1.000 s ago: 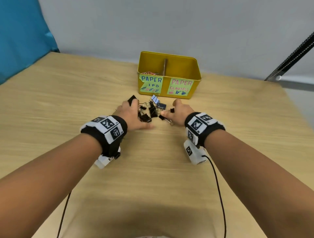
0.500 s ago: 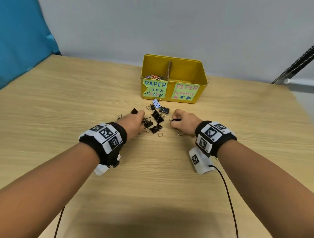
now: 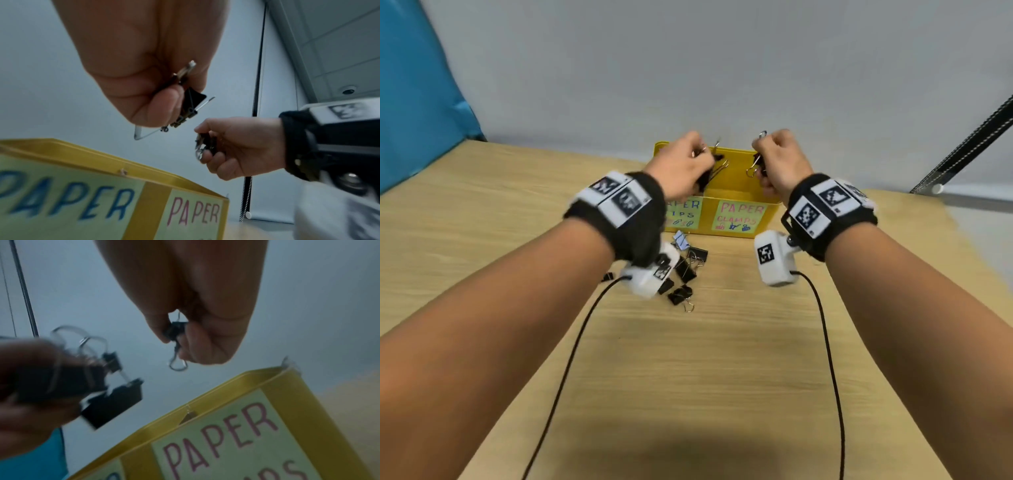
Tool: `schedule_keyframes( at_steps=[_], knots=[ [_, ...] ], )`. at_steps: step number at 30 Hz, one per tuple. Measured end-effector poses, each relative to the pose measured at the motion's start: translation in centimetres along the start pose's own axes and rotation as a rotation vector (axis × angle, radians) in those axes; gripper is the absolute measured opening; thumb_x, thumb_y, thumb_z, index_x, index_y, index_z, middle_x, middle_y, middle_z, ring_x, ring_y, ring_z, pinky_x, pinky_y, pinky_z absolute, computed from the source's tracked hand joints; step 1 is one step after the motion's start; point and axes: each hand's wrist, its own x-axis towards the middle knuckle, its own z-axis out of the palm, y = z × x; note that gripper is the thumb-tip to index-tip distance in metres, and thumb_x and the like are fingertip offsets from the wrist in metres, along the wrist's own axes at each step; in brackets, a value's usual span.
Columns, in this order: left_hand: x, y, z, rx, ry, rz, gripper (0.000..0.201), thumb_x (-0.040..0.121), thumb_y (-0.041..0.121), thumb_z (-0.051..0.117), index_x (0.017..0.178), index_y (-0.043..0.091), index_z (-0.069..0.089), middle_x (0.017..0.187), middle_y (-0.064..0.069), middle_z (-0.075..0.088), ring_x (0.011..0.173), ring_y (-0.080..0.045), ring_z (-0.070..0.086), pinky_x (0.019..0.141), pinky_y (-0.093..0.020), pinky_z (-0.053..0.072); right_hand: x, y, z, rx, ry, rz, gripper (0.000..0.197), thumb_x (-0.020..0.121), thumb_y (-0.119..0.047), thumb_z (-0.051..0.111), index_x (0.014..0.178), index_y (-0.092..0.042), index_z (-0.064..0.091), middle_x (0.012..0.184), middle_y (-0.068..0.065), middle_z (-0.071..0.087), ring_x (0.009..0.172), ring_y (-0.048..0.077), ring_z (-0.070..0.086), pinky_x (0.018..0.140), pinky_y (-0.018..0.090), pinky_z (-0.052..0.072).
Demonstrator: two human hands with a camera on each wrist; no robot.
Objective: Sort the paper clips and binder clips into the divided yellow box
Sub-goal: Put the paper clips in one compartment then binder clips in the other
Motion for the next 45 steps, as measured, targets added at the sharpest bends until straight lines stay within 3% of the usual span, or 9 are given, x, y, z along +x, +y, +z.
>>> schedule_keyframes(
  at_steps=[5,8,11,16,22,29,34,41,45],
  knots=[
    [5.6,2.0,3.1,0.157,-0.052,-0.019,0.017,0.092,0.018,0.041,0.099,0.005,0.050,0.092,-0.028,0.061,0.073,-0.032,0.052,0.060,-0.027,0.037,3.1,1.0,0.2,-0.203,-0.132,0.102,0.012,0.079,-0.014,0.060,0.075,-0.015,0.048,0.069,0.002,0.050,0.056,0.014,0.045,0.052,0.026,0.038],
    [7.3,1.7,4.1,0.337,-0.127,-0.017,0.018,0.092,0.020,0.044,0.077,0.011,0.047,0.069,-0.008,0.050,0.082,-0.026,0.049,0.053,-0.029,0.032,4.0,1.8,-0.4,-0.103,-0.117,0.153,0.026,0.074,0.007,0.051,0.061,-0.016,0.053,0.065,0.000,0.050,0.067,0.019,0.050,0.062,0.028,0.040],
    [7.8,1.2,4.2,0.445,-0.197,-0.035,0.016,0.091,0.025,0.052,0.080,0.013,0.054,0.090,-0.013,0.055,0.087,-0.023,0.050,0.056,-0.027,0.036,3.6,2.1,-0.4,-0.023,-0.056,0.146,0.034,0.076,0.010,0.041,0.067,-0.016,0.061,0.067,0.001,0.054,0.075,0.024,0.053,0.063,0.027,0.041],
    [5.5,0.8,2.9,0.407,-0.118,0.025,0.051,0.090,0.018,0.055,0.139,0.011,0.042,0.137,-0.009,0.053,0.124,-0.024,0.051,0.101,-0.029,0.041,1.3,1.1,0.0,-0.203,0.098,-0.046,0.035,0.080,0.001,0.047,0.103,-0.014,0.068,0.090,0.000,0.058,0.086,0.016,0.053,0.076,0.021,0.041],
    [-3.5,-4.5,-2.3,0.345,0.017,-0.101,0.039,0.081,0.024,0.068,0.116,0.017,0.053,0.105,-0.003,0.055,0.094,-0.019,0.054,0.076,-0.031,0.046,-6.8,1.0,2.2,-0.557,-0.278,-0.456,0.012,0.080,-0.012,0.060,0.087,-0.021,0.057,0.090,-0.001,0.058,0.081,0.013,0.054,0.076,0.021,0.049],
    [-9.3,-11.0,-2.3,0.712,-0.305,-0.519,0.063,0.074,0.032,0.073,0.129,0.023,0.043,0.130,-0.012,0.041,0.112,-0.032,0.052,0.095,-0.042,0.048,-10.4,4.4,6.7,-1.084,-0.679,-0.225,0.101,0.060,-0.067,0.068,0.142,-0.027,0.027,0.141,0.009,0.034,0.126,0.031,0.044,0.098,0.047,0.046],
    [-9.2,-10.9,0.3,0.687,-0.251,-0.330,0.023,0.084,0.006,0.053,0.107,0.008,0.059,0.115,-0.014,0.061,0.106,-0.028,0.056,0.084,-0.029,0.044,-11.5,5.8,8.3,-0.975,-0.650,-0.249,0.067,0.072,-0.048,0.071,0.126,-0.020,0.044,0.131,0.010,0.038,0.116,0.029,0.047,0.096,0.043,0.047],
    [-8.6,-8.7,3.2,0.527,-0.321,-0.186,0.048,0.084,0.007,0.056,0.129,0.014,0.044,0.120,-0.014,0.056,0.101,-0.024,0.053,0.082,-0.027,0.041,-10.7,7.5,6.3,-0.635,-0.616,-0.219,0.026,0.078,-0.022,0.068,0.102,-0.015,0.064,0.094,0.002,0.048,0.085,0.017,0.048,0.074,0.024,0.037],
    [-8.2,-8.6,4.2,0.620,-0.365,-0.154,0.059,0.081,0.003,0.058,0.136,0.016,0.040,0.129,-0.014,0.042,0.116,-0.030,0.050,0.096,-0.033,0.045,-10.6,7.8,5.9,-0.469,-0.547,-0.150,0.022,0.081,-0.014,0.062,0.102,-0.013,0.070,0.080,-0.001,0.055,0.079,0.018,0.056,0.078,0.035,0.054]
  ],
)
